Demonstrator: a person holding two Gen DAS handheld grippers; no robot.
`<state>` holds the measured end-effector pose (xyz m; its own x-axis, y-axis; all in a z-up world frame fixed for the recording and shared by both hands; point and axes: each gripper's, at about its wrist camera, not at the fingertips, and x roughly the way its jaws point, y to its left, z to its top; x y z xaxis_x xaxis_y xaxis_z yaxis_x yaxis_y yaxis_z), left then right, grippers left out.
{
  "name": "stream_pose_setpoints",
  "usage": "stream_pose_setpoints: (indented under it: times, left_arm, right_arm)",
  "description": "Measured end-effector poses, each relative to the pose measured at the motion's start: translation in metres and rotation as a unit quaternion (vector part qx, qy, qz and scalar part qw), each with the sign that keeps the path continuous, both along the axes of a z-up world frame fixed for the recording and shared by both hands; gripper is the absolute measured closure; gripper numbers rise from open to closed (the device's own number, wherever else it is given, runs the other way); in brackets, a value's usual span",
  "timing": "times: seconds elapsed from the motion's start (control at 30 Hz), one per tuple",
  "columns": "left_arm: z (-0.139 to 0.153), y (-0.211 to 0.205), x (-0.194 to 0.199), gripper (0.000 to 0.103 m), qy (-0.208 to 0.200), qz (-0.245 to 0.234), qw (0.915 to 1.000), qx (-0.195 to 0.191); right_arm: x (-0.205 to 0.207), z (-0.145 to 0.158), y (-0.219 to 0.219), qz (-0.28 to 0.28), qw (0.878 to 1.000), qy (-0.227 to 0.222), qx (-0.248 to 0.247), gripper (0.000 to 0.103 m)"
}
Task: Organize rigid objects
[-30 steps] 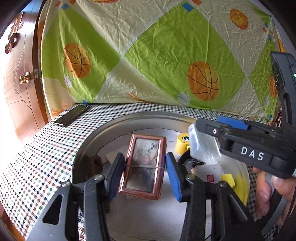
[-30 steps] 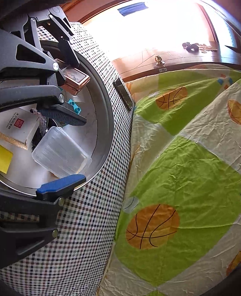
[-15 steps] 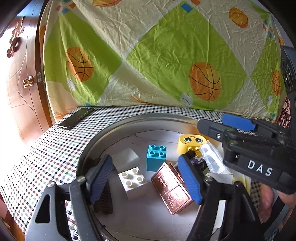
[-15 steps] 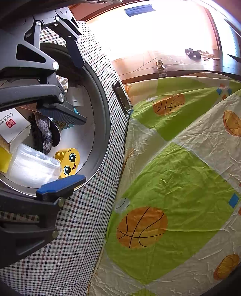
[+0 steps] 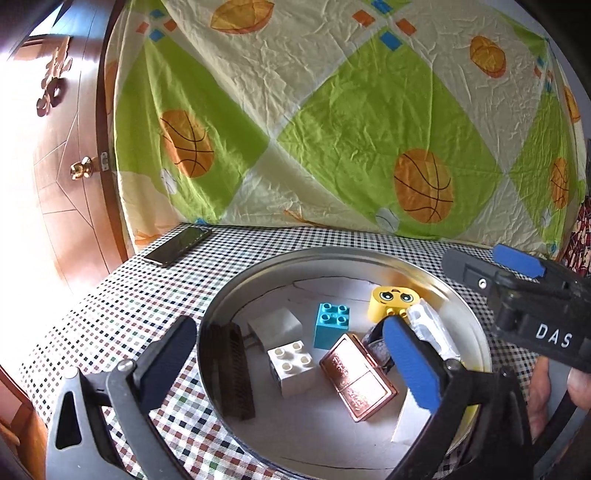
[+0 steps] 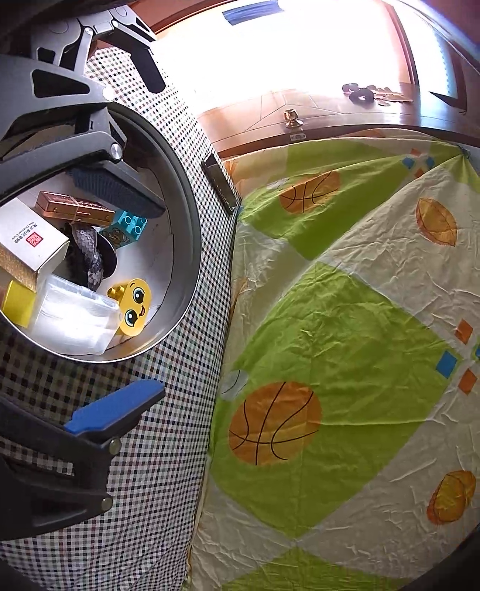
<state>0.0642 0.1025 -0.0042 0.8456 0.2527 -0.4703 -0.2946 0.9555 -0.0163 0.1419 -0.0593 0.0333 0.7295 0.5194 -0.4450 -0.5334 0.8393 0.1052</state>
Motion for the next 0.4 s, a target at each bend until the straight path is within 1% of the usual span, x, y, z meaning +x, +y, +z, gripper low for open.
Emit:
stream_pose_setpoints:
  times: [0.17, 0.27, 0.4]
  left_arm:
    - [0.0, 0.006, -0.007, 0.001, 0.001, 0.013, 0.9999, -0.003]
    - [0.001, 0.006, -0.012, 0.001, -0.002, 0.017, 0.9998, 0.003]
    - [0.005, 0.005, -0.017, 0.001, -0.007, 0.014, 0.9999, 0.007]
  right_arm:
    - [-0.014, 0.001, -0.004, 0.009, 1.0, -0.001, 0.004, 0.012]
    - [-0.021, 0.003, -0.005, 0.015, 1.0, -0.003, 0.006, 0.012]
    - [-0.03, 0.005, -0.008, 0.019, 1.0, -0.01, 0.007, 0.012]
